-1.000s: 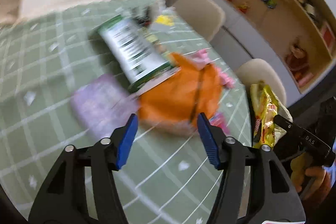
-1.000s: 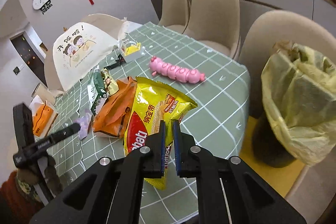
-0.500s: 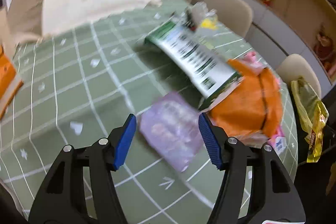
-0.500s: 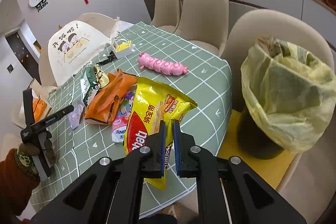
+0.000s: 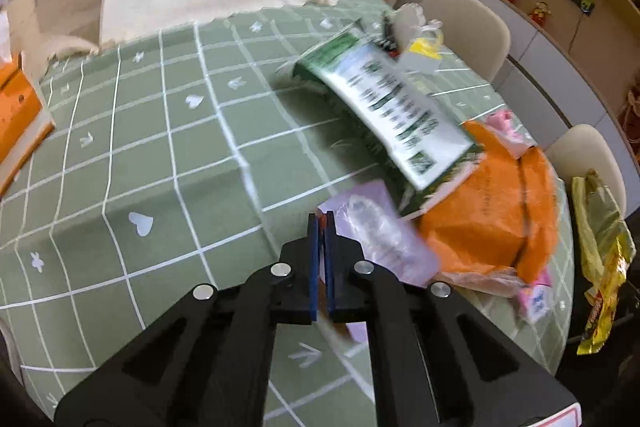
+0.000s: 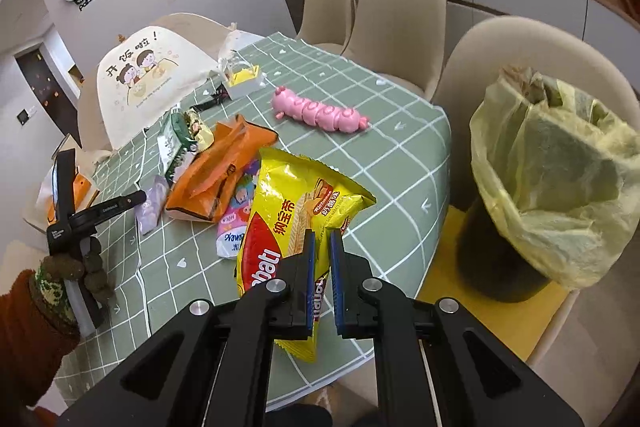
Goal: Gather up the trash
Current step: 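Grasp the purple wrapper with the left gripper while the right holds the chip bag, then carry the purple wrapper and chip bag in both grippers over the trash bag, then open the left gripper to drop the purple wrapper into the trash bag, then open the right gripper to drop the yellow chip bag into the trash bag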
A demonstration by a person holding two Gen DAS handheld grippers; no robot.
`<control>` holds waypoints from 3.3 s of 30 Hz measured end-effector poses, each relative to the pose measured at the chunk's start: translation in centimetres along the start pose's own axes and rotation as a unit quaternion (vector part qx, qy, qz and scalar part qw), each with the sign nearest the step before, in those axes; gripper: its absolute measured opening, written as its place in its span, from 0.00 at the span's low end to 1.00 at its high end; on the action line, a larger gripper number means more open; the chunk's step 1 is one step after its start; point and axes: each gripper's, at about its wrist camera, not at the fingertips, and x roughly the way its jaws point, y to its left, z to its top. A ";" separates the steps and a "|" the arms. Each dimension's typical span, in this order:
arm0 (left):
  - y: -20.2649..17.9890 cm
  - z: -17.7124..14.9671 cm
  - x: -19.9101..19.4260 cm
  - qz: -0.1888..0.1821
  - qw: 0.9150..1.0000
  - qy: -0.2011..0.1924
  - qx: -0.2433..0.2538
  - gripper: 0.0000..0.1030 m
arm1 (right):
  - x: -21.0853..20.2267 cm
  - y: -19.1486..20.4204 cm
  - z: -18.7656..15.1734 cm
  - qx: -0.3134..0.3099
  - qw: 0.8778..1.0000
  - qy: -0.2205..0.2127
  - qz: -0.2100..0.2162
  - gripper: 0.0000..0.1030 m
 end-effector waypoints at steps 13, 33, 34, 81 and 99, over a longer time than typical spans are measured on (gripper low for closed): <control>-12.7 3.1 -9.3 -0.069 0.992 -0.075 0.070 0.01 | -5.8 -3.6 5.0 -0.040 0.997 -0.072 -0.001 0.09; -36.2 2.8 -7.4 -0.138 0.975 -0.051 0.164 0.02 | -11.7 -19.2 8.5 -0.024 0.990 -0.122 -0.060 0.09; -37.5 2.9 -6.8 -0.145 0.974 -0.047 0.169 0.02 | -11.7 -19.9 8.5 -0.021 0.990 -0.122 -0.062 0.09; -38.5 0.4 0.8 -0.070 0.989 0.066 0.110 0.38 | -2.1 -26.6 10.4 -0.033 0.997 -0.046 -0.048 0.09; -30.0 -2.5 -0.7 -0.051 0.993 0.096 0.055 0.40 | -0.8 -23.9 8.2 -0.018 0.997 -0.019 -0.077 0.35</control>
